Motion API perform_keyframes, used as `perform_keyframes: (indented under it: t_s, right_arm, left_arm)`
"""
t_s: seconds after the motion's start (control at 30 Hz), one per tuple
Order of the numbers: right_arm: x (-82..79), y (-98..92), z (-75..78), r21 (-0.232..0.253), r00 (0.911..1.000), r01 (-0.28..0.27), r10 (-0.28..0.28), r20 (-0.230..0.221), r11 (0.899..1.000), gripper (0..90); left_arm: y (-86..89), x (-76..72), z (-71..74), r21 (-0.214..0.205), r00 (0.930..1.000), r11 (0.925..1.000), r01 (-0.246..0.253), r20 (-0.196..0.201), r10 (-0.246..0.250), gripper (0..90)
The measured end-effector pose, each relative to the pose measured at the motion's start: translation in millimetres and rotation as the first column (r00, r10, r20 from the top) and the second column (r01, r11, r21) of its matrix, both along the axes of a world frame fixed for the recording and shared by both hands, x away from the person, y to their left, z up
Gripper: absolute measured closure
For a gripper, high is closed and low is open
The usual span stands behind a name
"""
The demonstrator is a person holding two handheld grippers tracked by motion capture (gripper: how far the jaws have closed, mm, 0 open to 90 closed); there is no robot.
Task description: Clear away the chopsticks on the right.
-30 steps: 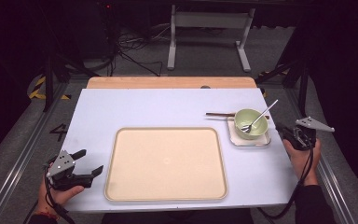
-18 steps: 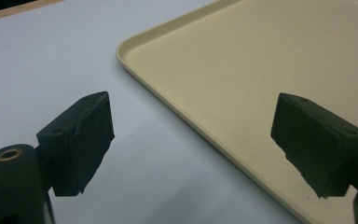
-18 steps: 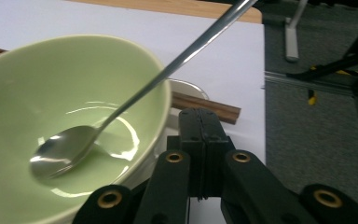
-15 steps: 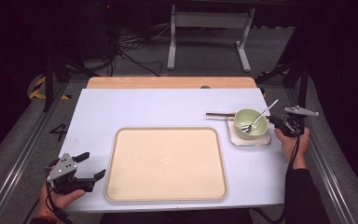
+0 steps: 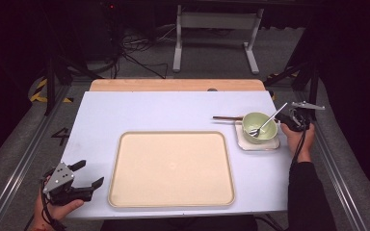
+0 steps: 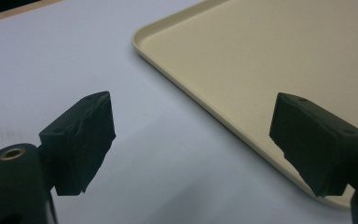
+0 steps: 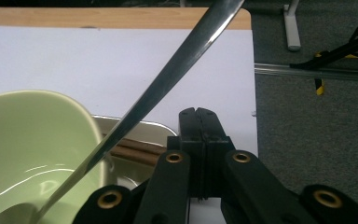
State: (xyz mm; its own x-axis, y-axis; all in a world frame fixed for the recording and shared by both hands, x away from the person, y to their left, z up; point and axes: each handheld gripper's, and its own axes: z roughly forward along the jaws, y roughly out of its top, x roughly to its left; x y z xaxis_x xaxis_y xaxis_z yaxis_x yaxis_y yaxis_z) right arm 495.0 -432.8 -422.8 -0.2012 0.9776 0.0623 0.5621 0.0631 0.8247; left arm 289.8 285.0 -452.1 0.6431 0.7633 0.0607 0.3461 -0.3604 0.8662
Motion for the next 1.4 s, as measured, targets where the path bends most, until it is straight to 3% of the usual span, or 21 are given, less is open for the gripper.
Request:
perform_keyframes:
  t_s: [0.13, 0.33, 0.53, 0.6, 0.77, 1.07, 1.4]
  right_arm:
    - [9.3, -1.6, -5.6, 0.025, 0.9999, 0.007, -0.007, -0.008, 1.000, 90.0]
    - [16.2, 1.7, -8.1, 0.012, 0.9998, 0.013, -0.013, -0.017, 1.000, 90.0]
    - [21.8, 1.7, -11.3, 0.035, 0.9992, 0.018, -0.017, -0.037, 0.999, 90.0]
    - [23.2, 0.4, -12.9, 0.011, 0.9984, 0.021, -0.020, -0.052, 1.000, 90.0]
    - [24.9, -4.3, -17.3, 0.017, 0.9968, 0.033, -0.032, -0.073, 0.999, 90.0]
    - [27.8, -5.2, -19.1, 0.011, 0.9951, 0.001, 0.000, -0.099, 1.000, 90.0]
    - [22.3, -8.8, -16.7, 0.033, 0.9840, -0.044, 0.049, -0.172, 0.998, 90.0]
  left_arm:
    - [0.6, -3.6, -3.4, 0.024, 0.9999, 0.9997, -0.005, -0.011, 0.005, 15.0]
    - [-0.3, -3.9, -4.9, 0.036, 0.9998, 0.9994, -0.001, -0.018, 0.002, 15.7]
    - [-3.1, -7.6, -5.4, 0.048, 0.9997, 0.9988, 0.007, -0.023, -0.006, 16.1]
    - [-3.1, -8.6, -5.7, 0.048, 0.9996, 0.9988, 0.009, -0.026, -0.007, 16.2]
    - [-2.9, -10.0, -5.8, 0.058, 0.9996, 0.9983, 0.006, -0.027, -0.005, 16.4]
    - [-1.2, -13.9, -6.6, 0.058, 0.9995, 0.9983, 0.005, -0.031, -0.003, 16.6]
    - [0.2, -16.8, -4.9, 0.061, 0.9997, 0.9981, 0.003, -0.026, -0.001, 16.7]
